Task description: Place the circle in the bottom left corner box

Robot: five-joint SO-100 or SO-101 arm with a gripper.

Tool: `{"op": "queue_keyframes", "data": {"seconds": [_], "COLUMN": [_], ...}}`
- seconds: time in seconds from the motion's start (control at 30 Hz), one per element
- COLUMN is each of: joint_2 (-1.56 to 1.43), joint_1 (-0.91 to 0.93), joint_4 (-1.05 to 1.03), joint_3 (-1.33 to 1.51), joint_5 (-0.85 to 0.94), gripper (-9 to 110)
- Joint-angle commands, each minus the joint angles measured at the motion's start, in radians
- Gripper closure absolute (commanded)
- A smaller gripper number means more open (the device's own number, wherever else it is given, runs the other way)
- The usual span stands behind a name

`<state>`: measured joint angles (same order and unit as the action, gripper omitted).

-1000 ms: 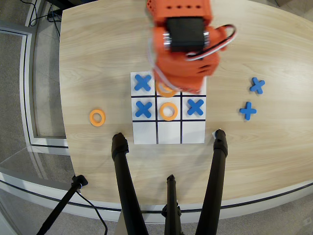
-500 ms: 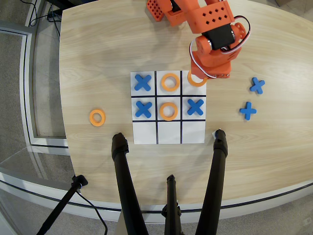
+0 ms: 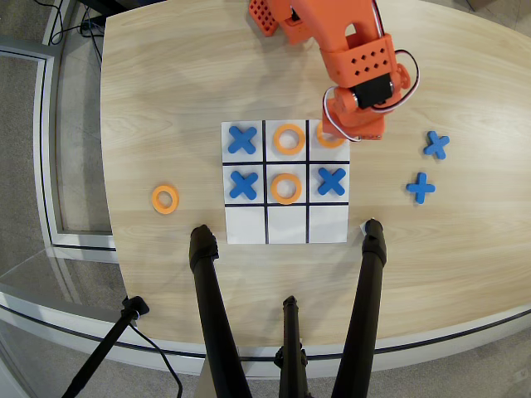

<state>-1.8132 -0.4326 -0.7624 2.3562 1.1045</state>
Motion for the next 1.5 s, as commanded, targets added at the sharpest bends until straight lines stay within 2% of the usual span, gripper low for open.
{"op": "queue_keyframes", "data": {"seconds": [0.0, 0.47, 0.63, 0.77, 1.07, 1.27, 1.47], "joint_2": [0.02, 0.072, 0.06, 0.04, -0.044, -0.216, -0.63], "joint_1": [0.021, 0.034, 0.04, 0.051, 0.075, 0.087, 0.155], "joint_4": [0.02, 0.049, 0.04, 0.037, -0.12, -0.311, -0.397], "joint_3": [-0.055, -0.063, -0.064, -0.077, -0.245, -0.322, -0.017], "joint_5": [0.003, 0.025, 0.054, 0.058, 0.06, 0.06, 0.158], "gripper": [102, 101, 91, 91, 90, 90, 90]}}
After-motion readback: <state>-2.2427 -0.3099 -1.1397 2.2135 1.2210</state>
